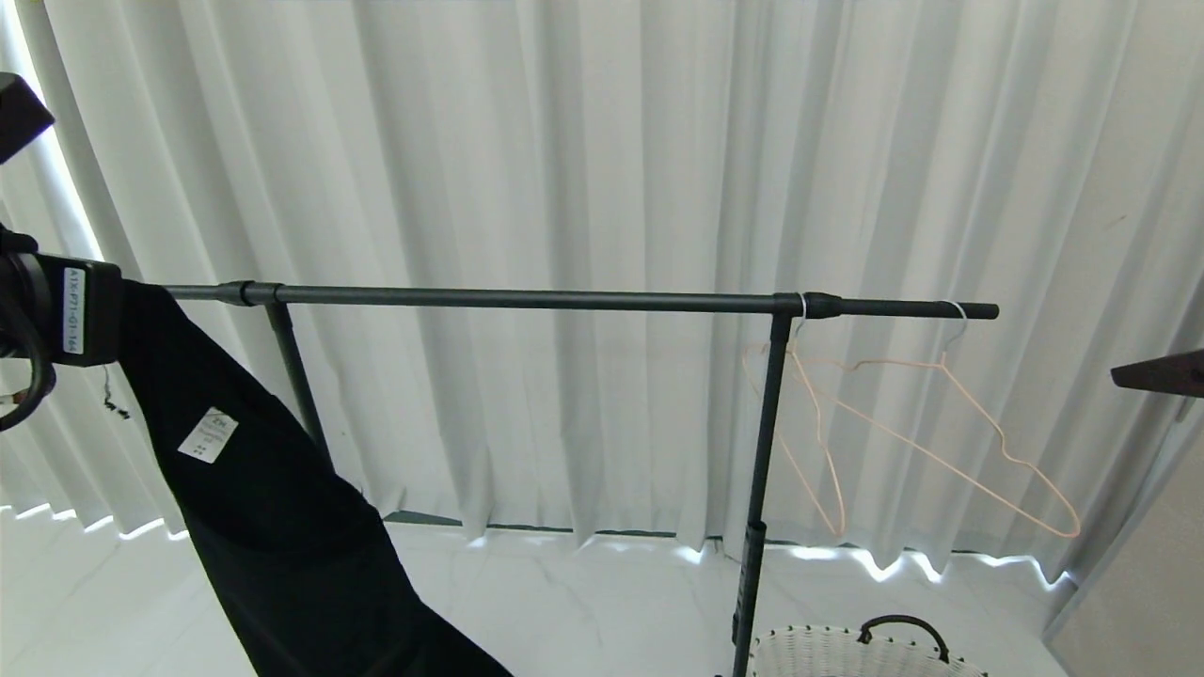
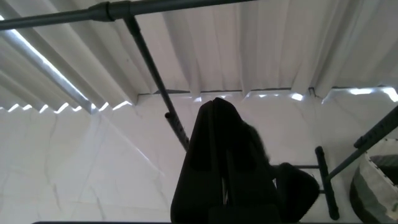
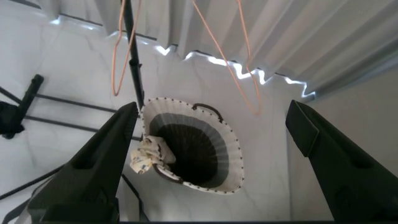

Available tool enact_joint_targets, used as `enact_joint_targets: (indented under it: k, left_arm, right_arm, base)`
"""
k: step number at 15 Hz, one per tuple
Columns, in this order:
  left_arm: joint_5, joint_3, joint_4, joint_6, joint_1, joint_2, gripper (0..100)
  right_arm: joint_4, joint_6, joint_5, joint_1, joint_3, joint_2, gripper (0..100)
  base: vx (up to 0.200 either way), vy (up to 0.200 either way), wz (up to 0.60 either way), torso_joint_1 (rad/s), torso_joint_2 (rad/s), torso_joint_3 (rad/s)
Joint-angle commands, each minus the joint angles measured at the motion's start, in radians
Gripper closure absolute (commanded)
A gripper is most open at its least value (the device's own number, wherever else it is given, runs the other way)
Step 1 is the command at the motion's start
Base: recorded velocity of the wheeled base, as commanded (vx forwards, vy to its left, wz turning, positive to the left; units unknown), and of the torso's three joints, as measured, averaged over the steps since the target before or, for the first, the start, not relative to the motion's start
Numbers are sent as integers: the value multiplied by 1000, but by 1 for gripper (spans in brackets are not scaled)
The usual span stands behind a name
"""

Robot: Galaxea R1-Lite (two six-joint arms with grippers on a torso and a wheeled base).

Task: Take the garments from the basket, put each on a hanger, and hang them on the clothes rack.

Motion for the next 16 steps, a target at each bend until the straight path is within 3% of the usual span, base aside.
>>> enact_joint_targets:
  k: [1, 3, 5, 10, 14, 16]
  left_arm:
    - [0, 3, 0, 0, 2, -1, 100]
    - [0, 5, -2, 0, 2, -1, 100]
    - [0, 13, -16, 0, 2, -9, 100]
    - [0, 39, -29, 3, 2, -12, 100]
    - [0, 49, -29, 3, 2, -13, 100]
    - [0, 65, -29, 3, 2, -23, 100]
  right_arm:
    - [-6, -1, -1, -15, 7, 13, 0]
    - [-63, -7, 1, -38, 29, 38, 0]
    - [-115, -37, 2, -50, 53, 55, 0]
    - [-127, -63, 61, -132, 78, 72, 0]
    - [-138, -202, 168, -274, 110, 92, 0]
    - [-232, -300, 266, -379, 145, 155, 0]
  base:
    - [0, 0, 0, 0, 0, 0]
    - [0, 0, 0, 0, 0, 0]
    - [200, 0, 0, 2, 0, 0]
    - [160, 0, 0, -3, 0, 3]
    - [0, 0, 0, 0, 0, 0]
    - [0, 0, 0, 0, 0, 0]
